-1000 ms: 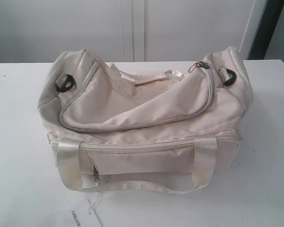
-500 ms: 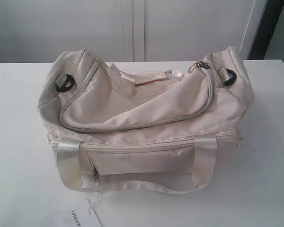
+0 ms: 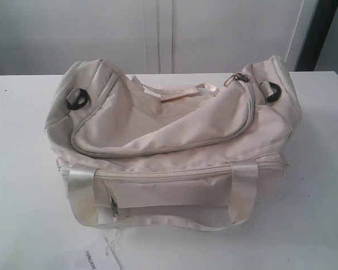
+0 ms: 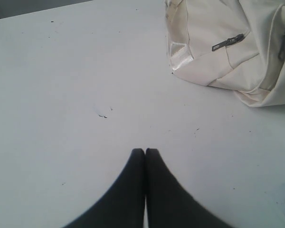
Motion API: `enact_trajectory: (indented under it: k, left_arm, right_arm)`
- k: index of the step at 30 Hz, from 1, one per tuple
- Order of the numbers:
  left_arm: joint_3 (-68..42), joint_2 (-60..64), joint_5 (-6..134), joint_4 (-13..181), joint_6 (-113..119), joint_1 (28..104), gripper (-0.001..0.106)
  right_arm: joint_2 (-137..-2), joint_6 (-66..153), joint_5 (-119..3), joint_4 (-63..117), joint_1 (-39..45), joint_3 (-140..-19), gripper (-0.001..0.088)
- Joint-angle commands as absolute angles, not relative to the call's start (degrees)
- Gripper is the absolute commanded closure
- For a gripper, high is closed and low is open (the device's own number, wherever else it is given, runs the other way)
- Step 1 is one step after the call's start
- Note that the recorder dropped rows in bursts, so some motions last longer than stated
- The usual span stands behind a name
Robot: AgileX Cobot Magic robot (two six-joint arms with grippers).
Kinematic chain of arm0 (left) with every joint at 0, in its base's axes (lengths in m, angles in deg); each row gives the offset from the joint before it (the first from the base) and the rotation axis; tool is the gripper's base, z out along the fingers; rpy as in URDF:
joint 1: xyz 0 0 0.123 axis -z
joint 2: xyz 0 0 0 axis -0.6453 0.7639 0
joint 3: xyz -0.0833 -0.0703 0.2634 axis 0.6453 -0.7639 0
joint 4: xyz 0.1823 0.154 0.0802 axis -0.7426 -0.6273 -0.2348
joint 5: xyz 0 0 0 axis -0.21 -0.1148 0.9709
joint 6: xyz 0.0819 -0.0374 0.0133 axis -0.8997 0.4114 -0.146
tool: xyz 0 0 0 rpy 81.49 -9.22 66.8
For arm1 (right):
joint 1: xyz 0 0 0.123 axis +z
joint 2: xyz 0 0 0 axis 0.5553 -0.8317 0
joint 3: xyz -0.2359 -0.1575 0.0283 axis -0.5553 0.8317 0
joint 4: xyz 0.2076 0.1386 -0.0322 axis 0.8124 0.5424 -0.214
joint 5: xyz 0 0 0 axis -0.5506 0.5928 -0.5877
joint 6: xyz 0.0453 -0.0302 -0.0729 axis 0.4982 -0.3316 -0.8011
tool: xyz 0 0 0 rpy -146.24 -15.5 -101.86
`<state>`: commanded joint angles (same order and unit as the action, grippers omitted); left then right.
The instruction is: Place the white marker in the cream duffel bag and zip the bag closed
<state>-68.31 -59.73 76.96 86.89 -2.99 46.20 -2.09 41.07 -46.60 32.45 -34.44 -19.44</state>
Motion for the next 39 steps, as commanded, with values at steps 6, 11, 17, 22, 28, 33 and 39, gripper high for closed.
enact_trajectory:
  k: [6, 11, 17, 22, 28, 33, 39]
  left_arm:
    - [-68.3, -59.7, 77.0, 86.9, -3.0, 46.2, 0.105]
    - [-68.3, -59.7, 77.0, 86.9, -3.0, 46.2, 0.105]
    - [-68.3, -59.7, 77.0, 86.9, -3.0, 46.2, 0.105]
    - [-68.3, -59.7, 77.0, 86.9, -3.0, 46.2, 0.105]
    - [-68.3, -59.7, 77.0, 86.9, -3.0, 46.2, 0.105]
    - [-68.3, -59.7, 77.0, 86.9, -3.0, 46.2, 0.105]
    - [-68.3, -59.7, 77.0, 86.9, -3.0, 46.2, 0.105]
  right_arm:
    - [-2.1, 41.1, -46.6, 32.5, -33.5, -19.4, 0.0868]
    - [-2.1, 39.9, -46.6, 32.3, -33.5, -19.4, 0.0868]
    - [-2.1, 37.8, -46.6, 32.3, -33.5, -19.4, 0.0868]
    - [-2.1, 37.8, -46.6, 32.3, -33.5, -19.4, 0.0868]
    - [-2.1, 37.8, -46.6, 32.3, -33.5, -19.4, 0.0868]
    - [-2.1, 37.8, -46.6, 32.3, -33.5, -19.4, 0.0868]
    - [-2.1, 37.8, -46.6, 32.3, -33.5, -19.4, 0.0868]
